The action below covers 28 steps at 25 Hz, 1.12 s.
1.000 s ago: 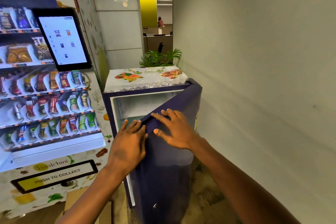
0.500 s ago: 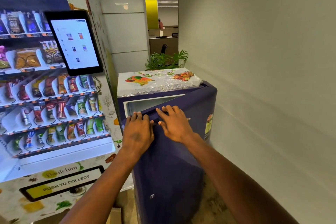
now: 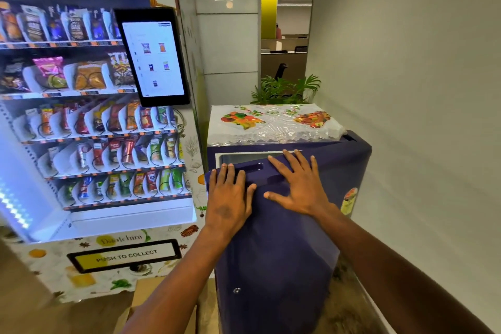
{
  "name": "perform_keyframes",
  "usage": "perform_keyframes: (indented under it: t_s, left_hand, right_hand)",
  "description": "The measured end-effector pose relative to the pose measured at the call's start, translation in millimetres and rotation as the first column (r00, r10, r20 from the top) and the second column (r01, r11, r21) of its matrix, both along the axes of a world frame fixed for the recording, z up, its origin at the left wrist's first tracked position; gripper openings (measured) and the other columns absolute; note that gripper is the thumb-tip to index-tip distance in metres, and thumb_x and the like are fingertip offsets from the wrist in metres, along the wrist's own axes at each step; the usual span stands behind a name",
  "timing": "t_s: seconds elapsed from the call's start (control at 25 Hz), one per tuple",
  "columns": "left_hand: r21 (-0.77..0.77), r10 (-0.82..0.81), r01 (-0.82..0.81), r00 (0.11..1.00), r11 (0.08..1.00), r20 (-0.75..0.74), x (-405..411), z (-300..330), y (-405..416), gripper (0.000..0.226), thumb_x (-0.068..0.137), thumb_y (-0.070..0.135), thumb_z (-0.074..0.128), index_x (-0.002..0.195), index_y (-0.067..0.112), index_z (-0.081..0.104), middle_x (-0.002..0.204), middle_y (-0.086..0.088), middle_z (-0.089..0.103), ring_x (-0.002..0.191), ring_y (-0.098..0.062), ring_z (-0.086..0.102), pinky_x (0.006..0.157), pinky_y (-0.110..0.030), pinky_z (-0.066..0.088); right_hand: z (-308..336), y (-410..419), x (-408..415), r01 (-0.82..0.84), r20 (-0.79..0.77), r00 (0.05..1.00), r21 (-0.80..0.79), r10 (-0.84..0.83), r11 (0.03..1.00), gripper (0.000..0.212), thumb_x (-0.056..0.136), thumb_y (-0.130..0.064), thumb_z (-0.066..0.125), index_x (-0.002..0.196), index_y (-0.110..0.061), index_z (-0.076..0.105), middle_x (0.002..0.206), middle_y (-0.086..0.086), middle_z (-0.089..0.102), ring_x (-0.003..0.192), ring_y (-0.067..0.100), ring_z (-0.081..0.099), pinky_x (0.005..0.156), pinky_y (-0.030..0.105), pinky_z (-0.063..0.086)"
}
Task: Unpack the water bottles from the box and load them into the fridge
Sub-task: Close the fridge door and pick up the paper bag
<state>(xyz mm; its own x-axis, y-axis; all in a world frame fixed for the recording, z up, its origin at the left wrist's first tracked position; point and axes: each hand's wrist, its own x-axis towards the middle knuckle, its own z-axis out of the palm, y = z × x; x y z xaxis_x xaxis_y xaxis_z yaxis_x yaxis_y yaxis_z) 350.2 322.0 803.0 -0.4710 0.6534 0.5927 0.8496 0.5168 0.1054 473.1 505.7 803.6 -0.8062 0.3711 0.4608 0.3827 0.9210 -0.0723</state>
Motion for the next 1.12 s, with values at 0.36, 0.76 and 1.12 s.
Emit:
perform_keyframes:
  t_s: [0.36, 0.76, 1.12]
  left_hand:
    - [-0.005, 0.051, -0.052, 0.993, 0.999, -0.102, -43.9, -28.5, 20.4, 0.090, 0.087, 0.073, 0.052, 0.155, 0.015, 0.034, 0.160, -0.015, 0.031, 0.148, -0.036, 0.025, 0.122, -0.056, 0.014]
    - [-0.052, 0.104, -0.106, 0.994, 0.993, -0.041, -79.8, -29.0, 44.0, 0.094, 0.088, 0.076, 0.047, 0.158, 0.019, 0.023, 0.163, -0.014, 0.023, 0.152, -0.035, 0.017, 0.122, -0.055, 0.014]
    - [-0.044, 0.096, -0.099, 0.994, 0.994, -0.057, -95.2, -31.3, 55.4, 0.094, 0.087, 0.076, 0.046, 0.158, 0.017, 0.024, 0.162, -0.013, 0.025, 0.151, -0.035, 0.020, 0.123, -0.055, 0.013]
  right_hand:
    - [-12.4, 8.4, -37.9, 0.040, -0.073, 0.997, 0.012, -0.039, 0.999, 0.103, 0.073, -0.092, 0.042, 0.158, -0.047, 0.004, 0.169, -0.001, 0.005, 0.155, 0.031, 0.012, 0.120, 0.065, 0.002]
    - [-15.7, 25.4, -70.2, 0.056, -0.050, 0.997, -0.001, -0.056, 0.998, 0.111, 0.074, -0.085, 0.052, 0.158, -0.043, -0.007, 0.170, 0.005, -0.002, 0.154, 0.037, 0.008, 0.118, 0.068, 0.002]
    - [-13.7, 30.7, -78.4, 0.078, 0.010, 0.997, 0.019, -0.079, 0.997, 0.121, 0.071, -0.078, 0.065, 0.158, -0.040, -0.011, 0.169, 0.006, -0.007, 0.154, 0.040, 0.006, 0.117, 0.070, 0.001]
